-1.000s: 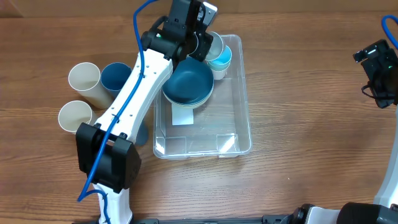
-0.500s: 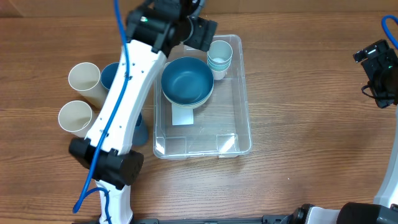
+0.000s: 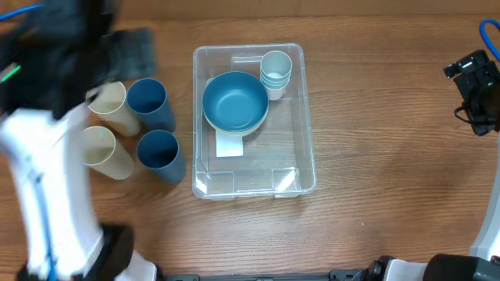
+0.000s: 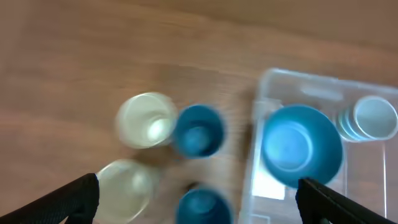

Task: Pack container
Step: 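Withdraw the left gripper back to the cups left of the container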

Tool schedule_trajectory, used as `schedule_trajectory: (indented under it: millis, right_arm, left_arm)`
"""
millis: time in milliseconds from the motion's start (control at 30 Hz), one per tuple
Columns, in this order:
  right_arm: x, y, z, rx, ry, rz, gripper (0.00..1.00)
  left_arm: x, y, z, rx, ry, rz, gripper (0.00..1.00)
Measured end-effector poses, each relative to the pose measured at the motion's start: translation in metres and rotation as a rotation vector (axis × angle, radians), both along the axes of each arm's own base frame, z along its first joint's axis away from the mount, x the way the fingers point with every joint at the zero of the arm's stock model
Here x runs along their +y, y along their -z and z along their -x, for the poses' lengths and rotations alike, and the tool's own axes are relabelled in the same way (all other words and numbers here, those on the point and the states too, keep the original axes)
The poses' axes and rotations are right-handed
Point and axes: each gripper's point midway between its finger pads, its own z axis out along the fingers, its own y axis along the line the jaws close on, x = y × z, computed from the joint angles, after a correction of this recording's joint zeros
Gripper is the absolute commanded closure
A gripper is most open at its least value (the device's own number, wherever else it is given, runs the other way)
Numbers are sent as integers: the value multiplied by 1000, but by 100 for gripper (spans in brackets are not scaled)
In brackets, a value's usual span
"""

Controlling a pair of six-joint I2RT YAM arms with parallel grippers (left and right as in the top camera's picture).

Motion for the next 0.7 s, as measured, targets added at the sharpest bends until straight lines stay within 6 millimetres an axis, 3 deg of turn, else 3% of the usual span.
schedule_trajectory:
  millis: [100,200,267,300,400,467,567,700]
  right_arm:
    - [0,0,0,0,-1,0,0]
    - [0,0,0,0,0,0,0]
    - [0,0,0,0,0,0,0]
    - [0,0,0,0,0,0,0]
    - [0,0,0,0,0,0,0]
    - [0,0,0,-1,0,0,0]
    - [0,0,0,0,0,0,0]
    - [0,0,0,0,0,0,0]
  left_arm:
    - [57,-24,55,-69,-183,3,0]
    - [92,-15,79,-39,-324,25,0]
    - [112,14,74,52,-385,47,0]
    - [117,36,62,116,-393,65,0]
    - [123,103,31,307,-385,112,0]
    - [125,133,19,395,-384,131,0]
    - [128,158,7,458,-384,145,0]
    - [130,175,-8,471,-376,165,0]
